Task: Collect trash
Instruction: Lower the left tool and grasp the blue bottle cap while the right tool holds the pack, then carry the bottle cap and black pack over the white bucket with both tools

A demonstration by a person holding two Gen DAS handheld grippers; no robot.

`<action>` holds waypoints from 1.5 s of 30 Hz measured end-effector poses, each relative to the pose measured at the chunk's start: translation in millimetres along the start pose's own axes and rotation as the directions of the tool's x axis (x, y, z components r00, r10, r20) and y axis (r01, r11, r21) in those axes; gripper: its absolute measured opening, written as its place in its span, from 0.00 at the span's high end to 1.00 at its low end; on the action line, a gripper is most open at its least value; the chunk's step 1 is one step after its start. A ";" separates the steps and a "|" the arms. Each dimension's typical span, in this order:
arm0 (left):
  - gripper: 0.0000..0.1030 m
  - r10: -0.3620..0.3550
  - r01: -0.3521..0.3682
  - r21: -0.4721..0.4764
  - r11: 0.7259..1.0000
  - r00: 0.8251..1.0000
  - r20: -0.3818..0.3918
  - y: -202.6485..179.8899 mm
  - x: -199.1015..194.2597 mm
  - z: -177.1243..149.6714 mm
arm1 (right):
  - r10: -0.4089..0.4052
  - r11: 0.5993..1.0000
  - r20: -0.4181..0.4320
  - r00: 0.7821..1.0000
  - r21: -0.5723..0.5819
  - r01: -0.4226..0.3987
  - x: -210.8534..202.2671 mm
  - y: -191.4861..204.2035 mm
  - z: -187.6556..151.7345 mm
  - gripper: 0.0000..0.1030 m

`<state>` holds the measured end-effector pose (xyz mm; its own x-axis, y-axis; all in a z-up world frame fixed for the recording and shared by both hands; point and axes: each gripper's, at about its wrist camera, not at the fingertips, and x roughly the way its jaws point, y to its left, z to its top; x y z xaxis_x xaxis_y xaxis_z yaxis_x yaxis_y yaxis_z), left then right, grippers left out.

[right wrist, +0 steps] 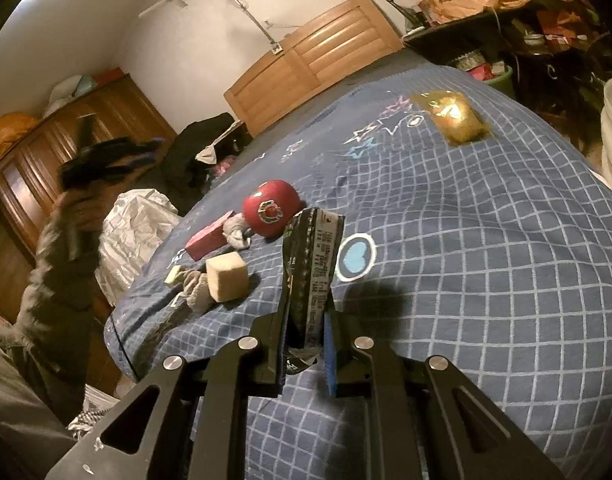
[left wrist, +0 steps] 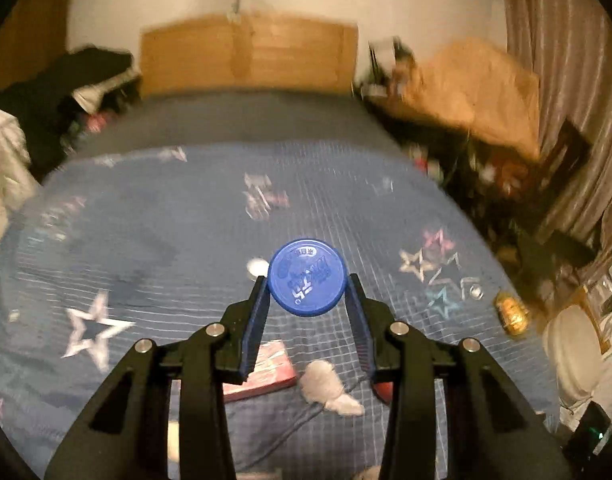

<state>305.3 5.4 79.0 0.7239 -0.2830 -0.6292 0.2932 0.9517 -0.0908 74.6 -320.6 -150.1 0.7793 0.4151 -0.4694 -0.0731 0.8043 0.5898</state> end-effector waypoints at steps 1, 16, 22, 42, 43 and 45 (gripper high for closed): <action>0.64 0.013 -0.012 -0.003 1.000 1.000 0.024 1.0 -9.8 -1.5 | 0.003 1.000 -0.001 1.000 -0.005 -0.003 -0.4 2.5 0.1 0.85; 0.64 0.084 -0.077 -0.066 0.995 0.991 0.103 -7.9 -108.9 -134.3 | 0.003 0.988 0.029 1.000 -0.155 0.002 -33.8 71.1 -5.2 0.85; 0.64 0.057 -0.054 -0.032 0.998 0.992 0.110 -33.2 -115.6 -174.0 | -0.008 0.982 0.046 0.999 -0.190 0.017 -57.2 88.0 -13.2 0.85; 0.64 -0.392 0.405 0.310 0.860 0.914 -0.106 -299.6 -43.9 -200.7 | -0.340 0.928 0.374 0.863 -0.015 0.373 -257.2 8.7 2.4 0.85; 0.64 -0.411 0.422 0.326 0.846 0.906 -0.105 -318.0 -41.6 -196.4 | -0.363 0.918 0.392 0.845 -0.003 0.396 -268.8 2.1 3.5 0.85; 0.64 -0.445 0.453 0.342 0.823 0.889 -0.105 -345.4 -38.3 -189.4 | -0.414 0.892 0.429 0.803 0.017 0.451 -296.0 -8.5 5.4 0.85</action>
<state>58.1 -290.0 -11.7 0.4476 -0.6628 -0.6003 0.7827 0.6150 -0.0955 -152.1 -452.6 -12.6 0.9229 -0.1818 -0.3394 0.2968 0.8976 0.3260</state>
